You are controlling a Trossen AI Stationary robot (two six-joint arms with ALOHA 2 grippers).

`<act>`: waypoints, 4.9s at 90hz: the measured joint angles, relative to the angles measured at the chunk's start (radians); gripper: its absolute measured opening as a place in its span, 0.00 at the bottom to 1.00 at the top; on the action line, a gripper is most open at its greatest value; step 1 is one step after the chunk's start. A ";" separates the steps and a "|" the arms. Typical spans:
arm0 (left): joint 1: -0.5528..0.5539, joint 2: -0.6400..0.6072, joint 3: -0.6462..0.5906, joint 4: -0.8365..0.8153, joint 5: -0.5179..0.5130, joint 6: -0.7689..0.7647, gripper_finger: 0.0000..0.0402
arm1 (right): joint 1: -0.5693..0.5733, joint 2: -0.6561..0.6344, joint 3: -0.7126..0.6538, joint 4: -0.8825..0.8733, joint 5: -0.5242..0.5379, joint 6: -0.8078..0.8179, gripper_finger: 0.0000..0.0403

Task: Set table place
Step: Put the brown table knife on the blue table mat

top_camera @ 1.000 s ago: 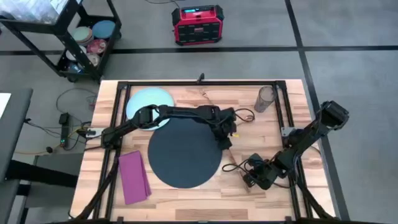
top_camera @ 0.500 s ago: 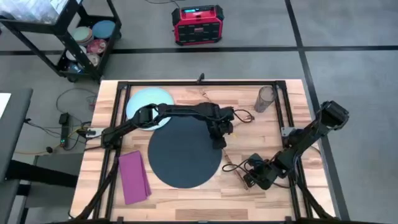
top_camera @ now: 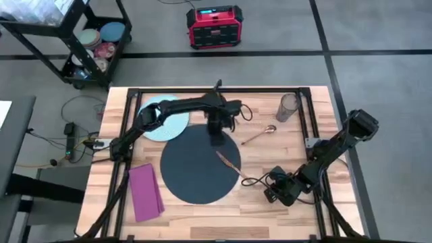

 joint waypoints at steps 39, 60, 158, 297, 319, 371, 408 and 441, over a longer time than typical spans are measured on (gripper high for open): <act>-0.129 -0.003 -0.010 0.239 0.004 -0.031 0.03 | -0.068 0.000 -0.002 0.043 -0.037 -0.118 0.00; -0.220 -0.003 -0.044 0.257 -0.041 -0.147 0.00 | -0.186 -0.012 -0.002 0.043 -0.186 -0.370 0.00; -0.608 -0.083 -0.477 0.332 -0.055 -0.997 0.00 | -0.399 -0.198 -0.084 0.105 -0.422 -1.001 0.00; -0.597 -0.078 -0.494 0.496 -0.097 -1.038 0.00 | -0.621 -0.024 -0.061 0.338 -0.607 -1.184 0.00; -0.593 -0.078 -0.495 0.522 -0.096 -1.039 0.00 | -0.643 0.009 -0.043 0.334 -0.623 -1.199 0.00; -0.580 -0.077 -0.494 0.581 -0.095 -1.018 0.00 | -0.640 -0.127 -0.037 0.168 -0.569 -1.201 0.00; -0.562 -0.076 -0.494 0.624 -0.102 -0.994 0.00 | -0.772 -0.059 -0.038 0.203 -0.618 -1.267 0.00; -0.561 -0.076 -0.494 0.651 -0.114 -0.986 0.00 | -0.803 -0.076 -0.038 0.163 -0.617 -1.286 0.00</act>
